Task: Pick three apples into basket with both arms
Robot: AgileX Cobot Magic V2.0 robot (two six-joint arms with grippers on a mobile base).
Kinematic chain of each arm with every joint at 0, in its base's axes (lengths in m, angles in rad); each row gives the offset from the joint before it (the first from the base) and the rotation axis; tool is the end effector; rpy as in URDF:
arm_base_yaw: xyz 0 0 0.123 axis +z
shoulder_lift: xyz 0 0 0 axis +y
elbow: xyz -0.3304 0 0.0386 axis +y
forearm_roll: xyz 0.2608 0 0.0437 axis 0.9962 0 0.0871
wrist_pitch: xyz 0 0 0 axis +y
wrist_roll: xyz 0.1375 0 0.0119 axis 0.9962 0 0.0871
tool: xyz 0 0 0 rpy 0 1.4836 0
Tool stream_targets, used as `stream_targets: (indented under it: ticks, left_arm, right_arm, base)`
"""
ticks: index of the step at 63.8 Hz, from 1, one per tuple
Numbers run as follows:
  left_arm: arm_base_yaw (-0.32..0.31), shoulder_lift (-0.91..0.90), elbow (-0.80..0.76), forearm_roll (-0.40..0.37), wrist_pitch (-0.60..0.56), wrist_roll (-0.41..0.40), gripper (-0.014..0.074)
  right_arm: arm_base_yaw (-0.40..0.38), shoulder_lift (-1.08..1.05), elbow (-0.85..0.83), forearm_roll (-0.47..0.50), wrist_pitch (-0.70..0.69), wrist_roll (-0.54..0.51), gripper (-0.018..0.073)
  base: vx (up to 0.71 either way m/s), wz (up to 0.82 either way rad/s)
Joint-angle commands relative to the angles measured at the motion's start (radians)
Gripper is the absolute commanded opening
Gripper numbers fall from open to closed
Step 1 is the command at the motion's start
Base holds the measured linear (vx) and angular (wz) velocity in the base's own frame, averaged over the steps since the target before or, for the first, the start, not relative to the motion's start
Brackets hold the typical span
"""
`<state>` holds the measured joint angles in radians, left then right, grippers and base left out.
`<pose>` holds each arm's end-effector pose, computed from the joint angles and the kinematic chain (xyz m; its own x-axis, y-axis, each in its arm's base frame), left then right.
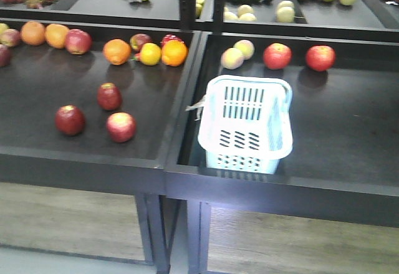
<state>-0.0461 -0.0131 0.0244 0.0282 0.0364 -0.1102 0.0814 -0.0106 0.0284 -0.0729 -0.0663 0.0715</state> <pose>0.0682 -0.0030 0.2034 0.0356 -0.0837 -0.9959 0.0481 0.9955 -0.0819 0.0672 0.0061 0.2157 0.1348 0.0097 -0.9908 -0.0859 0.9963 -0.0019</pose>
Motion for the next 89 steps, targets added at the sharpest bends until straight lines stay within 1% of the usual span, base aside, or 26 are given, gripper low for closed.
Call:
stream_targets:
  ticks: [1, 44, 89]
  left_arm:
    - [-0.004, -0.012, 0.022, -0.002, -0.073, -0.007, -0.0006]
    - [-0.004, -0.012, 0.022, -0.002, -0.073, -0.007, -0.0006]
    - [-0.004, -0.012, 0.022, -0.002, -0.073, -0.007, -0.0006]
  right_arm:
    - [-0.001, -0.010, 0.015, -0.005, -0.069, -0.006, -0.0009]
    - [-0.001, -0.010, 0.015, -0.005, -0.069, -0.006, -0.0009]
    - [-0.001, -0.010, 0.015, -0.005, -0.069, -0.006, -0.0009]
  base:
    - [0.01, -0.26]
    - [0.05, -0.17]
    - [0.12, -0.02]
